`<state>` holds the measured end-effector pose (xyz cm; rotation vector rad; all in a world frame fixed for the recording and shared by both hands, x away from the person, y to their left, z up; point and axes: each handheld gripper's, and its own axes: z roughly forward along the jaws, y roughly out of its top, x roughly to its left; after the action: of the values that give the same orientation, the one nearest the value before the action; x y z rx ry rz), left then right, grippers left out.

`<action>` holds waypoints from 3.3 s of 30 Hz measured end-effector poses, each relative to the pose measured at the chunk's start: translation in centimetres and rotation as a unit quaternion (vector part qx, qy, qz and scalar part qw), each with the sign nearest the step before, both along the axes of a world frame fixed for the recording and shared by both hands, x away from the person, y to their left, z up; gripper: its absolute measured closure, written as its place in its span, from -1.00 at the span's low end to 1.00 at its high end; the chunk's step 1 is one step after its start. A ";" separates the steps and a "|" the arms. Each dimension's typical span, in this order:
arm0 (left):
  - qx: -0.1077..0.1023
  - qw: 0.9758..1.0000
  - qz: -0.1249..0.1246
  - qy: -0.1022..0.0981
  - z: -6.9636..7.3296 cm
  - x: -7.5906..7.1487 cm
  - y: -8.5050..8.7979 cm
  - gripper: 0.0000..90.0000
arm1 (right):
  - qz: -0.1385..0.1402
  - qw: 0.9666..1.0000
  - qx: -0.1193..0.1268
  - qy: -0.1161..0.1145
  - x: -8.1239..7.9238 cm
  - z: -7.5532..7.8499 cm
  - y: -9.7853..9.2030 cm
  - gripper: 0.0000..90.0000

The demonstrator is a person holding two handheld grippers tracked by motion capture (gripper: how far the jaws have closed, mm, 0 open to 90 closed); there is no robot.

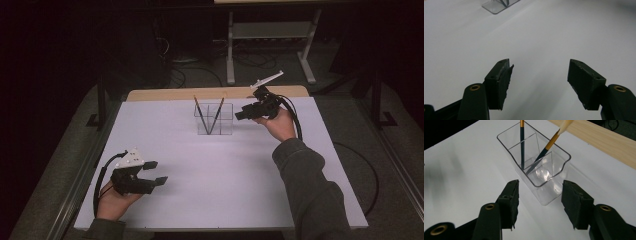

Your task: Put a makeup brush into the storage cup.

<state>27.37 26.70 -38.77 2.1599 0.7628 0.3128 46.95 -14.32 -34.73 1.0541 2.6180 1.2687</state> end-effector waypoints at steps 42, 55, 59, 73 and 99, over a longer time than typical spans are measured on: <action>-0.001 1.000 0.006 0.008 -0.3 0.2 -0.3 -0.33 | -0.012 0.999 0.031 -0.009 -3.7 -1.7 -3.9 -0.15; -0.008 1.000 0.013 0.008 -0.1 0.2 -0.1 -0.36 | -0.013 0.999 0.040 -0.016 -5.2 -2.0 -5.1 -0.20; -0.008 1.000 0.012 0.009 -0.1 0.2 -0.1 -0.37 | -0.013 0.999 0.045 -0.016 -5.6 -2.2 -5.4 -0.20; -0.008 1.000 0.024 0.011 -0.1 0.4 -0.3 -0.45 | -0.013 0.999 0.042 -0.020 -7.0 -2.8 -6.0 -0.27; -0.027 0.998 0.056 -0.011 0.2 0.4 0.2 -0.47 | -0.017 0.998 0.044 -0.038 -10.1 -4.1 -7.2 -0.35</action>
<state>27.77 26.87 -38.54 2.0642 0.8715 0.3690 36.90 -21.50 -38.86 1.0361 2.4986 1.3987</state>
